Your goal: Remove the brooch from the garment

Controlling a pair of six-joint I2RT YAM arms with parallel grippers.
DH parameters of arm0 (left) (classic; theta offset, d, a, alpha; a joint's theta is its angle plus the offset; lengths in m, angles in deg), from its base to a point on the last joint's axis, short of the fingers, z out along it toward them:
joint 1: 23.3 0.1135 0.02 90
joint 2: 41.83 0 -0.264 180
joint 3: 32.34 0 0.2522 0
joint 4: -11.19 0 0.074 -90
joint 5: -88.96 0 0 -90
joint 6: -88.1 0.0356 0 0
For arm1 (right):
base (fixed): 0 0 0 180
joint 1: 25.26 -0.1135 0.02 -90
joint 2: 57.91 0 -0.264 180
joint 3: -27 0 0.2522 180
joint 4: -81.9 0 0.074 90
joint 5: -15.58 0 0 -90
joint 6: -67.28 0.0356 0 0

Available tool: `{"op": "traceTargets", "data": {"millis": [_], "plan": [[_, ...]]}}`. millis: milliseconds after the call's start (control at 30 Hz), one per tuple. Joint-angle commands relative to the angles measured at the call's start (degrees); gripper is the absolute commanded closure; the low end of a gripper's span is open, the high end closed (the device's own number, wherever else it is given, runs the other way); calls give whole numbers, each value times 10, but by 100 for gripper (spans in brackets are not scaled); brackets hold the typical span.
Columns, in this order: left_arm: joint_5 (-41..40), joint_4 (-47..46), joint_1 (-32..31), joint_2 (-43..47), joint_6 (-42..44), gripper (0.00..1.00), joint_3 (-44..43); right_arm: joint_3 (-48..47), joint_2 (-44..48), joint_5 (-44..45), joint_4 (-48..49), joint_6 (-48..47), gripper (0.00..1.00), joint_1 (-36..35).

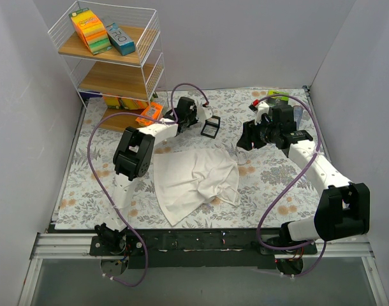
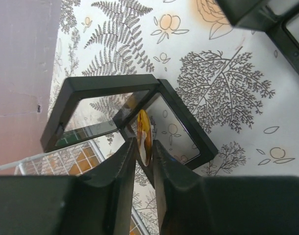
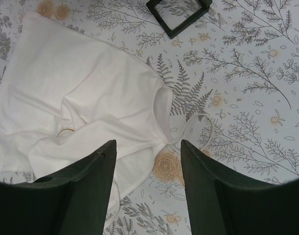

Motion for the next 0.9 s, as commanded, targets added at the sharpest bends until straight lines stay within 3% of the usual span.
{"op": "traceTargets", "data": {"millis": [0,200,533,800,867], "plan": [[0,12,2,34,-8,76,12,-2,20,-7,22,0,37,4],[2,10,3,60,-35,61,10,-3,18,-7,26,2,37,5],[44,58,3,113,-96,47,-14,-1,17,-7,22,-1,36,5],[72,113,3,176,-133,41,34,-1,13,-6,19,-8,36,6],[99,127,3,201,-184,41,42,-1,12,-11,15,-15,36,6]]}}
